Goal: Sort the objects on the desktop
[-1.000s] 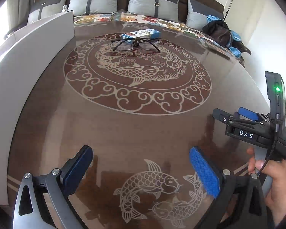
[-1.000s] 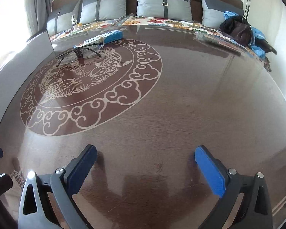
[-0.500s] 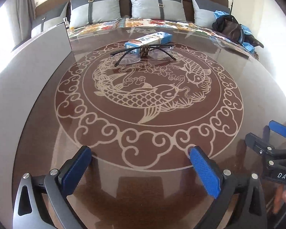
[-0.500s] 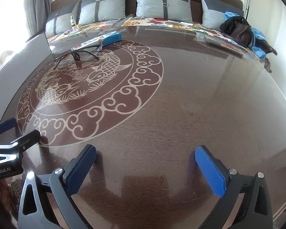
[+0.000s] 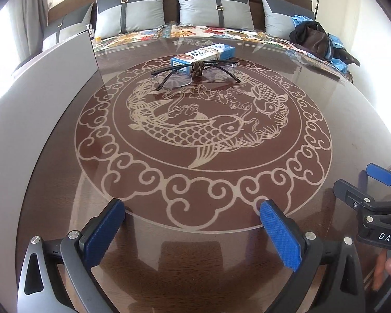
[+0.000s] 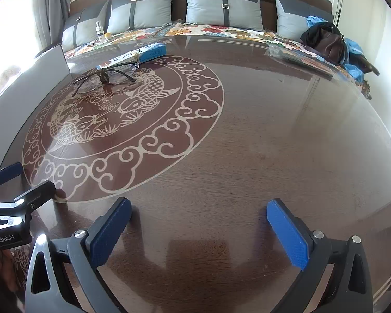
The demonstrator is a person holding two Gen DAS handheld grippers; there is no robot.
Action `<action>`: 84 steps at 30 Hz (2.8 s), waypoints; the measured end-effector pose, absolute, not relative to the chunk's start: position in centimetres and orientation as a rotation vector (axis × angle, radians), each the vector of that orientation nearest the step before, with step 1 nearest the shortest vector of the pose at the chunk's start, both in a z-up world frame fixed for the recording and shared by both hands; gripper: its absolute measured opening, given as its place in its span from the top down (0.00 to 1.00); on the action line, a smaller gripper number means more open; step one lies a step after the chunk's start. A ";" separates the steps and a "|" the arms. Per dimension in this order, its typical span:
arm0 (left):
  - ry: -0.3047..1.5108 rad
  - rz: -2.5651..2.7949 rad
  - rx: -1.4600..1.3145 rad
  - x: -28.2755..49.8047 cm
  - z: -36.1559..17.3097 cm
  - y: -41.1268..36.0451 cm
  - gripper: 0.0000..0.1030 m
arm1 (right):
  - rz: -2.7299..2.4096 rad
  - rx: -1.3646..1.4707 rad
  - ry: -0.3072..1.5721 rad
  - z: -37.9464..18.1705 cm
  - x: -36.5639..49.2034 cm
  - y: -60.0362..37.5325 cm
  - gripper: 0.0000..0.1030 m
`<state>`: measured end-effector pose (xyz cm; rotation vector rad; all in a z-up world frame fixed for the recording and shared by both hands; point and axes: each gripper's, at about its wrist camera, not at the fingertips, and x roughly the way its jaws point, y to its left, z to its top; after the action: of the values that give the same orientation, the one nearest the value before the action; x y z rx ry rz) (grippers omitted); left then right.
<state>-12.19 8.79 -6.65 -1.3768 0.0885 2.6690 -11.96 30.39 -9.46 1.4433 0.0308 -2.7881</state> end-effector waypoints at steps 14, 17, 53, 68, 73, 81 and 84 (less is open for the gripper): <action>0.090 2.668 -1.377 -12.3 -6.6 8.8 0.00 | -2.788 1.443 0.031 -9.5 -12.0 30.4 0.00; 0.090 2.668 -1.377 -12.2 -6.7 8.7 0.00 | -2.788 1.443 0.031 -9.5 -12.0 30.4 0.00; 0.090 2.668 -1.377 -12.3 -6.7 8.8 0.00 | -2.789 1.445 0.033 -9.5 -12.1 30.4 0.00; 0.090 2.668 -1.377 -12.2 -6.7 8.8 0.00 | -2.789 1.445 0.033 -9.5 -12.1 30.4 0.00; 0.090 2.668 -1.377 -12.2 -6.7 8.8 0.00 | -2.789 1.445 0.033 -9.5 -12.1 30.4 0.00; 0.100 2.656 -1.380 -12.3 -6.8 8.9 0.00 | -2.787 1.445 0.032 -9.4 -12.2 30.4 0.00; 0.165 2.559 -1.409 -13.3 -6.6 8.8 0.00 | -2.787 1.445 0.032 -9.4 -12.1 30.4 0.00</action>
<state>-13.29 8.78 -6.57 -1.4087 0.1646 2.5589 -12.15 30.39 -9.43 1.4445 0.0319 -2.7873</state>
